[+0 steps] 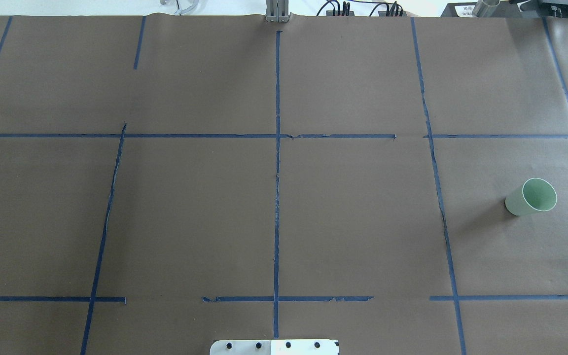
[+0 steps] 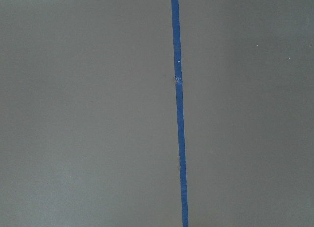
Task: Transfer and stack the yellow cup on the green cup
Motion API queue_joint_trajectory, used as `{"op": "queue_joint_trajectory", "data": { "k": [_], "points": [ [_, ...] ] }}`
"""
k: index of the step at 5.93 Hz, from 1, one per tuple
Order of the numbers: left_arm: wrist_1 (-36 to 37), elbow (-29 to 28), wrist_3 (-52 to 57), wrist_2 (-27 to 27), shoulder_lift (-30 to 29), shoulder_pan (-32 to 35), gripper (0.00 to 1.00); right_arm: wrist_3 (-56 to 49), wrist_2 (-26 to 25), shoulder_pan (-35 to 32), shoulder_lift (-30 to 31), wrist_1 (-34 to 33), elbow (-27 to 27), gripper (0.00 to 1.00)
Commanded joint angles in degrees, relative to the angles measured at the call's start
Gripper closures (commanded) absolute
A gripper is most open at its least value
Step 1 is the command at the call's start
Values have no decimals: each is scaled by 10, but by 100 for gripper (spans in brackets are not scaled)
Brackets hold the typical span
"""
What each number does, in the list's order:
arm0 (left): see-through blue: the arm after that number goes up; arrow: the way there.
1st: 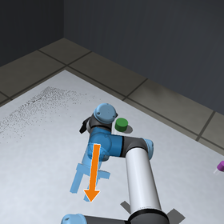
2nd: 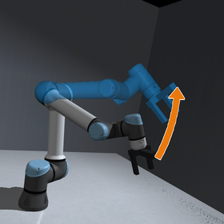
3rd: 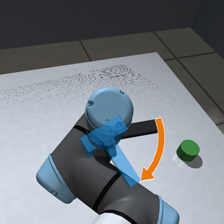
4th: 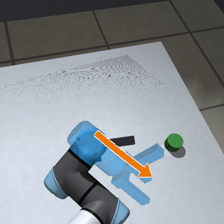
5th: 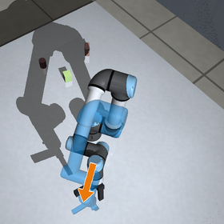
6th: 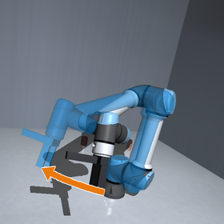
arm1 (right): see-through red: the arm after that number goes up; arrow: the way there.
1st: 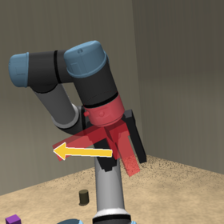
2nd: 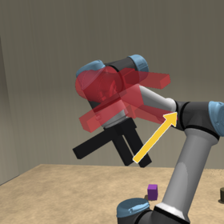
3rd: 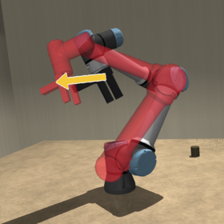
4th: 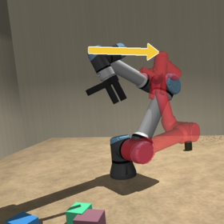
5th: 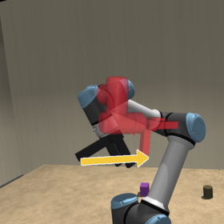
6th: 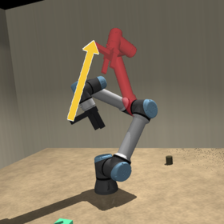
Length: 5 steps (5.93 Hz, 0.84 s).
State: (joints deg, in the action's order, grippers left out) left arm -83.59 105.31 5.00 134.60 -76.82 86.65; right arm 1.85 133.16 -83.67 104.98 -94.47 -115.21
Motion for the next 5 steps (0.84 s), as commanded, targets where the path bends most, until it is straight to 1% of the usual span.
{"op": "queue_joint_trajectory", "data": {
  "k": [1,2,4,5],
  "points": [
    [-30,3,38,-5,15,-17,0,1,2,7,-1,1,0,0],
    [-28,3,40,-8,16,-33,0,1,-1,14,-4,2,0,0],
    [-28,2,38,-7,16,-33,0,4,-3,25,-4,2,-1,0],
    [-27,3,36,-4,12,-33,0,4,4,26,-4,3,-1,0]
  ]
}}
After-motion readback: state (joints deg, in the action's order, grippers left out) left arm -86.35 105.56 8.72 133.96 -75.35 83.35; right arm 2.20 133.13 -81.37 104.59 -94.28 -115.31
